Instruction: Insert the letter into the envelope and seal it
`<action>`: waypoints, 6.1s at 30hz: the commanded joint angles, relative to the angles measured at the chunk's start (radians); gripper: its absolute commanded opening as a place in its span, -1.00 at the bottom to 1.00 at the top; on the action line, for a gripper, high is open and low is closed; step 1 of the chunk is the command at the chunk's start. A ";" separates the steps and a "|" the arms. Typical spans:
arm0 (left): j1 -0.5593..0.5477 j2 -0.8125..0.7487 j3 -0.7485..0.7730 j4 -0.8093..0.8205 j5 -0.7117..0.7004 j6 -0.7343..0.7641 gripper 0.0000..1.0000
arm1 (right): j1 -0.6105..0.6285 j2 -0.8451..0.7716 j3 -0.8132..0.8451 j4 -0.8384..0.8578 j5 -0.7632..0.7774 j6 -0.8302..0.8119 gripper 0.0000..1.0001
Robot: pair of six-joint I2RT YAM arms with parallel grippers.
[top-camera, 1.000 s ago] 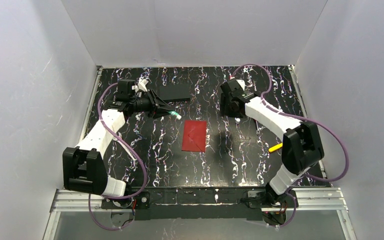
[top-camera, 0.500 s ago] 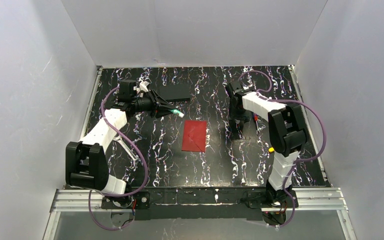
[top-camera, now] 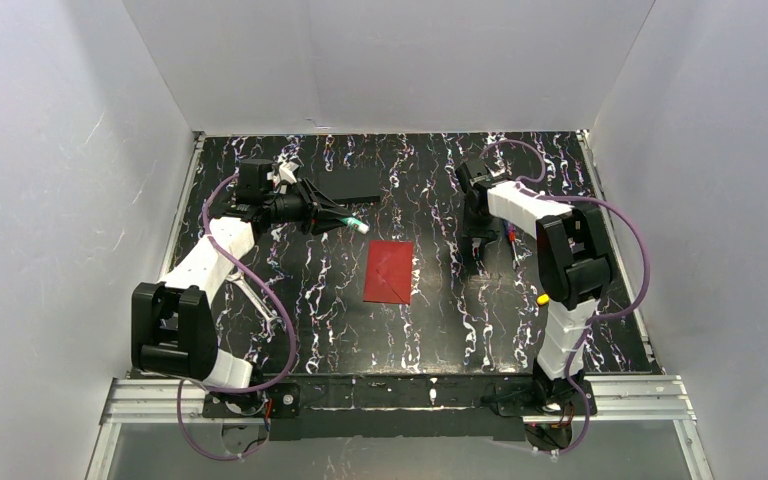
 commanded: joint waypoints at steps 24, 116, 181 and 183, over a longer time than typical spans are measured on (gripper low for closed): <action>-0.007 0.011 0.072 0.226 0.036 -0.181 -1.00 | -0.027 -0.382 -0.071 0.445 -0.661 0.214 -0.63; -0.050 -0.012 0.149 0.647 0.008 -0.604 -1.00 | 0.139 -0.408 0.030 0.921 -0.919 0.568 -0.65; -0.177 -0.064 -0.173 0.610 0.033 -0.509 -1.00 | 0.233 -0.469 -0.077 0.621 -0.406 0.343 -0.97; -0.178 -0.069 -0.194 0.611 0.029 -0.527 -1.00 | 0.228 -0.468 -0.077 0.621 -0.395 0.334 -0.97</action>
